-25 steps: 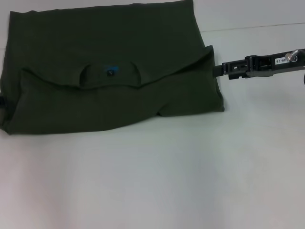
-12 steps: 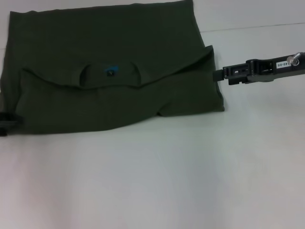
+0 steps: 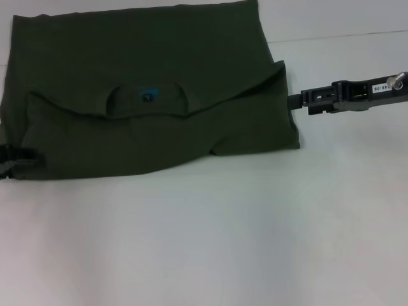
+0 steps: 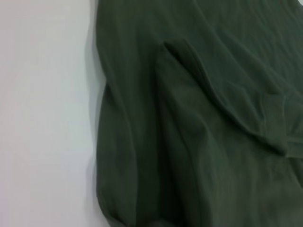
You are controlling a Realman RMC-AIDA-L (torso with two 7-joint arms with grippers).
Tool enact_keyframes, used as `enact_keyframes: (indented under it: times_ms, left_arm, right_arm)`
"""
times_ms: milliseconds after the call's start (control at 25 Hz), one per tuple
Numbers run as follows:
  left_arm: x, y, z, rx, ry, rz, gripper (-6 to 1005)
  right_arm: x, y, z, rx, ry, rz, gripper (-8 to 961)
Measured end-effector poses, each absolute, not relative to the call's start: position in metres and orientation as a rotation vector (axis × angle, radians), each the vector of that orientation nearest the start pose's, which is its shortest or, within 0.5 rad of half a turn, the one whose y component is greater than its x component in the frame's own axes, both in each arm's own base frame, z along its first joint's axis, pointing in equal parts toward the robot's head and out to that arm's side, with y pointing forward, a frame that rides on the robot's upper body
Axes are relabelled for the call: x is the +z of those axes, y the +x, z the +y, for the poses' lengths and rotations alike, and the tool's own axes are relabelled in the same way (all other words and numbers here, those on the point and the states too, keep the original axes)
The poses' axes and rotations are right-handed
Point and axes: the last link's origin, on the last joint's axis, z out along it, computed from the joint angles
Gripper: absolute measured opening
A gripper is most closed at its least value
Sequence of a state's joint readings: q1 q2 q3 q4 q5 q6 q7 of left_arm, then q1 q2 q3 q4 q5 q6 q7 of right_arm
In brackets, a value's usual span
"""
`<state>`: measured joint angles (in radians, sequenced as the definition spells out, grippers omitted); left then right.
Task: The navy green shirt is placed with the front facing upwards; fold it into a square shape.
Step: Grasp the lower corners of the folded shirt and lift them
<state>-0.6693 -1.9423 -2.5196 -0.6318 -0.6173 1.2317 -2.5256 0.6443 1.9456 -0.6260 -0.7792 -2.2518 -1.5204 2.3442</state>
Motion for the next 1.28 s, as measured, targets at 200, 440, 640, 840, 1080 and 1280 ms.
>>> enact_keyframes:
  times_ms: [200,440,640,840,1080,1280]
  left_arm:
    - [0.049,-0.323,0.389,-0.178,-1.944,-1.810,690]
    - [0.049,-0.325,0.389,-0.139,-1.920,-1.821,656]
    - [0.047,-0.323,0.391,-0.111,-1.935,-1.811,502]
    - [0.046,-0.321,0.393,-0.116,-1.928,-1.813,411]
    - [0.049,-0.320,0.393,-0.107,-1.928,-1.815,286]
    - [0.052,-0.319,0.394,-0.108,-1.931,-1.808,117]
  right_arm:
    - [0.073,0.270,0.380,0.480,-2.309,1.626,840]
    - [0.075,0.270,0.380,0.492,-2.303,1.627,840]
    - [0.077,0.271,0.381,0.510,-2.292,1.626,840]
    - [0.077,0.272,0.380,0.503,-2.292,1.628,840]
    - [0.074,0.283,0.380,0.404,-2.243,1.663,840]
    - [0.059,0.285,0.387,0.315,-2.209,1.698,832]
